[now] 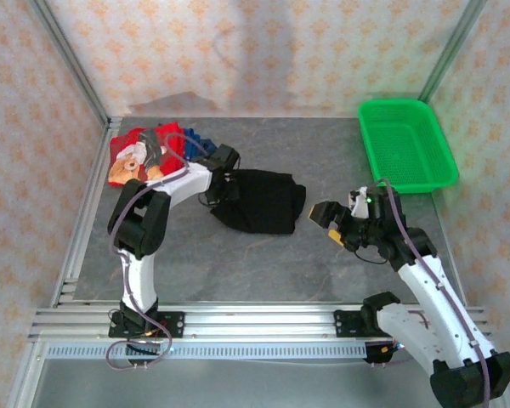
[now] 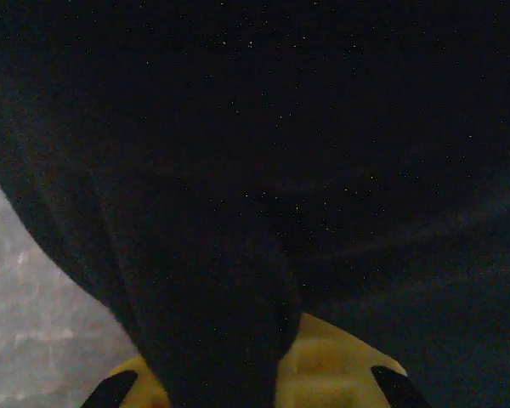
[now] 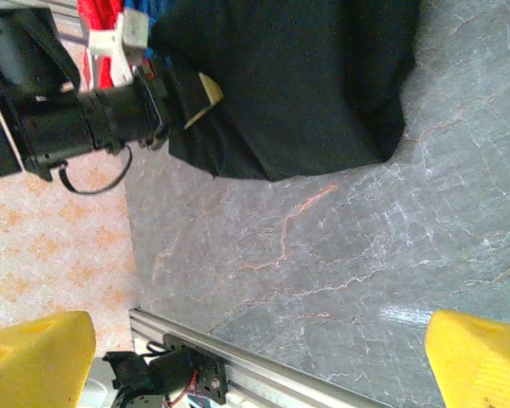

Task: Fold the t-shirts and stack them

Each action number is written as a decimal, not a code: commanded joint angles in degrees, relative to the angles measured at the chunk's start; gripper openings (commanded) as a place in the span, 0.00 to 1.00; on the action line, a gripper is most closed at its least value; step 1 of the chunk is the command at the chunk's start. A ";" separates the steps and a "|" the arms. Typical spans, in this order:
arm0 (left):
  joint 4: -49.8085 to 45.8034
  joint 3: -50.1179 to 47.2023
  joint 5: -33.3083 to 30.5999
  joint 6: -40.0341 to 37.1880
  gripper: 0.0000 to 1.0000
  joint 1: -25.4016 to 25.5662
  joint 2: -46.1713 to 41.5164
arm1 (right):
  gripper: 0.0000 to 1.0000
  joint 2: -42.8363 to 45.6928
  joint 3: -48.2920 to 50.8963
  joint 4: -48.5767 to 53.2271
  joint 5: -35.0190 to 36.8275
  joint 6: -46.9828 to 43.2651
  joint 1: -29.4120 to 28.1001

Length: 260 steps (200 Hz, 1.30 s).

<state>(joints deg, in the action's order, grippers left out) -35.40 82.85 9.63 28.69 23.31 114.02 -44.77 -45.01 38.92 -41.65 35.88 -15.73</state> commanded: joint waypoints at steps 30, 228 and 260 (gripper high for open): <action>-15.80 24.54 -13.03 -14.62 0.00 -0.73 2.93 | 0.99 0.26 -1.15 -5.24 -0.87 2.70 -0.39; -30.37 63.36 -16.45 -31.99 0.00 -11.26 7.78 | 0.99 -4.56 -0.34 -9.20 0.89 4.81 -0.43; -29.83 63.60 -14.60 -30.85 0.00 -15.03 5.54 | 0.99 -5.80 -1.04 -9.30 0.45 4.47 -0.40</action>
<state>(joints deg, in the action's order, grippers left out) -66.65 143.85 -5.85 -1.61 10.81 125.32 -50.02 -44.99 31.22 -41.39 40.29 -15.73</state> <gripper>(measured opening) 0.091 0.993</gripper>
